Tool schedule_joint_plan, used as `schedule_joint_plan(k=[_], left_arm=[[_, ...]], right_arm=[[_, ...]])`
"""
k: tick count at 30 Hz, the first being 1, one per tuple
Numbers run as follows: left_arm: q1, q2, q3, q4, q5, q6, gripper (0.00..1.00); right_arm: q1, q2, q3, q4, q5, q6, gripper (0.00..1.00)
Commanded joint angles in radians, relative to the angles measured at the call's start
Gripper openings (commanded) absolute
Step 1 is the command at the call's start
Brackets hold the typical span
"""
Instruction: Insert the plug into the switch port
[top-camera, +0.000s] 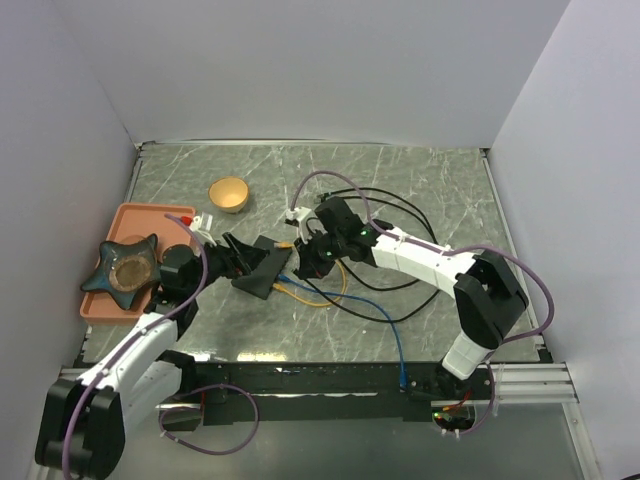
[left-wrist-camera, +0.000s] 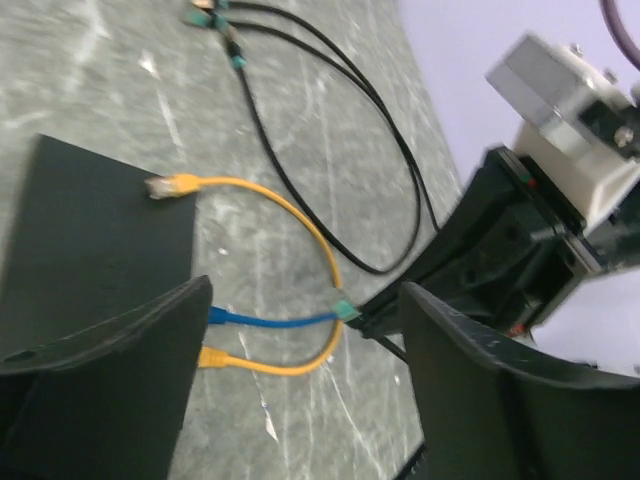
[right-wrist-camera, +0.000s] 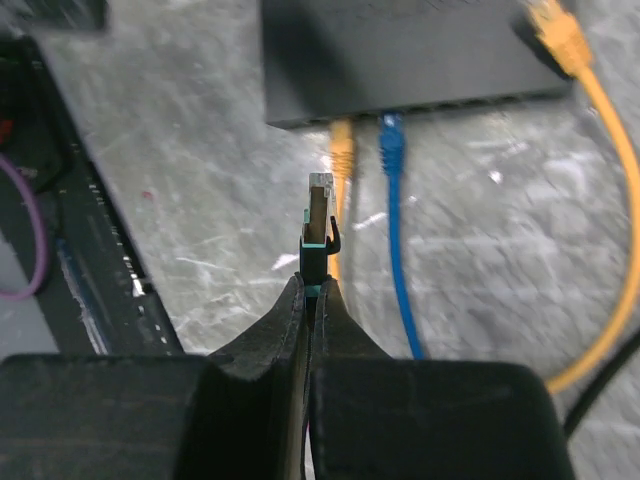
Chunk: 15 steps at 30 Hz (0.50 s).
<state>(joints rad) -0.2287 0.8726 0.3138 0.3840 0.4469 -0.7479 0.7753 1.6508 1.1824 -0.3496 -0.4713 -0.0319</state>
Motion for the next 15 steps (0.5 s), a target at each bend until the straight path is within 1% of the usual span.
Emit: schedule_joint_plan(k=[1,7,13,15], left_arm=[[-0.027,0.052,0.002,0.167,0.127,0.016,0.78],[-0.090,0.110,0.019,0.219,0.141,0.030,0.74],[-0.138,0.167,0.047,0.207,0.096,0.045,0.65],[-0.143,0.170,0.048,0.199,0.085,0.044,0.64]], right_arm=[[-0.011,-0.049,-0.013,0.159,-0.130,0.003,0.00],[-0.010,-0.037,0.003,0.158,-0.150,0.004,0.00],[-0.010,-0.051,0.002,0.164,-0.161,0.007,0.00],[-0.011,-0.059,-0.003,0.162,-0.147,0.009,0.00]])
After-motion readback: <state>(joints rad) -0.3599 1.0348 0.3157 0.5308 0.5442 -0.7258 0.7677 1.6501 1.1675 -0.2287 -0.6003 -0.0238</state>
